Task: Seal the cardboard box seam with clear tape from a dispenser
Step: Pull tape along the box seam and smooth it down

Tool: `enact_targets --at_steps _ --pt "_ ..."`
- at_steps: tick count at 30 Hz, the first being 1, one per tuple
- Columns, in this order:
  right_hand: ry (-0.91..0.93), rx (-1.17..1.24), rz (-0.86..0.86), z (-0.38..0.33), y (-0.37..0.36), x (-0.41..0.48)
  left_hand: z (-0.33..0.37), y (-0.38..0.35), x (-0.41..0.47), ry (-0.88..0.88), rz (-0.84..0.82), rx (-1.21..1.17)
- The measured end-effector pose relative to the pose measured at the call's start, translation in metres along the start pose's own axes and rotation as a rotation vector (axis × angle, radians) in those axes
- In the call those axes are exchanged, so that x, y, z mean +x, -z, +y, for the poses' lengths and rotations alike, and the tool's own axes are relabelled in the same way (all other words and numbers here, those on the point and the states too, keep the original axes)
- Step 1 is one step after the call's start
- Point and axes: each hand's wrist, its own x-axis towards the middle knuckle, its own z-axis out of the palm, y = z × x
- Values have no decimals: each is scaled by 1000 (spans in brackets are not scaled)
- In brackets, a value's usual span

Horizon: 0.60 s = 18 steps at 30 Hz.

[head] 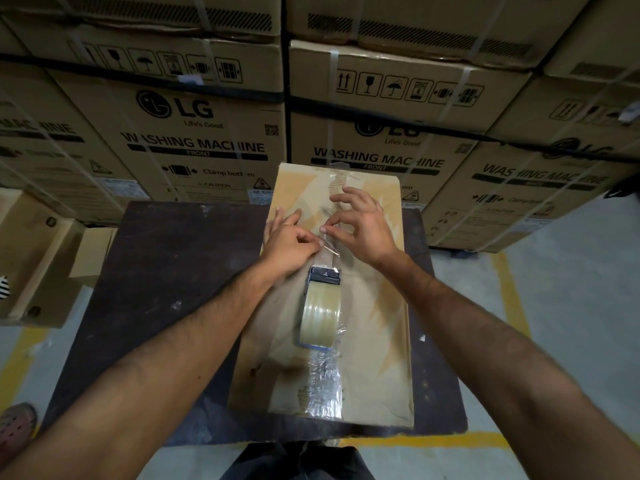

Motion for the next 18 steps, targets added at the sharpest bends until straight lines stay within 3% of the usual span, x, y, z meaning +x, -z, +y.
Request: enact_targets --at_steps 8,13,18 --pt "93 7 48 -8 -2 -16 6 3 7 33 15 -2" --pt "-6 125 71 -8 -7 -31 4 0 7 1 -6 -16" --pt "-90 198 -24 -9 -4 -39 -5 -4 7 14 7 6"
